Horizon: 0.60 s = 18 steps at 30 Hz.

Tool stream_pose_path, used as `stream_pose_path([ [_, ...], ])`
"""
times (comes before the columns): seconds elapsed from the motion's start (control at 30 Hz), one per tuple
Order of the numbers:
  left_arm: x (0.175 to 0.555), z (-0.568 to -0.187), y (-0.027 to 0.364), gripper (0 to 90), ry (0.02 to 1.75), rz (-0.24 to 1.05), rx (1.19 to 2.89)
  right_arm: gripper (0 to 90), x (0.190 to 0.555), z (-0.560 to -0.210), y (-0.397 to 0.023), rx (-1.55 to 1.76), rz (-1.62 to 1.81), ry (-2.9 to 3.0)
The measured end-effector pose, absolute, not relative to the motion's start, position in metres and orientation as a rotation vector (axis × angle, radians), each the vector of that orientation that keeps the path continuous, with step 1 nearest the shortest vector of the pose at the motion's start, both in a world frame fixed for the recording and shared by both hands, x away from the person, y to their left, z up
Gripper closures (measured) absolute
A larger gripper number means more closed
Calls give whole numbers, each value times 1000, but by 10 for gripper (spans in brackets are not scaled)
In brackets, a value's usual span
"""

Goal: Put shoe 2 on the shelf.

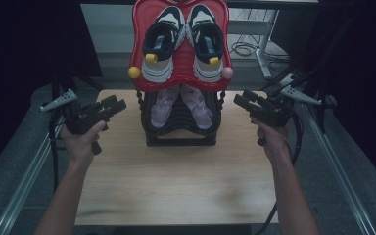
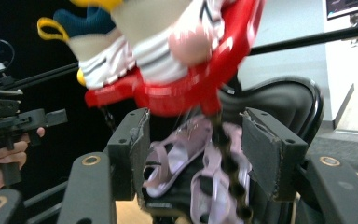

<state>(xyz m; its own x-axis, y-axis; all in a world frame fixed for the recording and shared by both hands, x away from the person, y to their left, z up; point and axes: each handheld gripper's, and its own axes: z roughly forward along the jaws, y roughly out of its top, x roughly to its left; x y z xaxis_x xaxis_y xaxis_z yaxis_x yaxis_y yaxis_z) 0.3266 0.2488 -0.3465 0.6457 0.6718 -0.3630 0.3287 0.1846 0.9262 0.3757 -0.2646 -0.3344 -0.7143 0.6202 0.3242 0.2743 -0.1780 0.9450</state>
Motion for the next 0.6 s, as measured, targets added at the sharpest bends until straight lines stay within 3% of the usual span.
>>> stream_pose_path([
  [0.6, 296, -438, 241, 448, 956, 235, 1564, 439, 340, -427, -277, 1081, 1887, 1936],
])
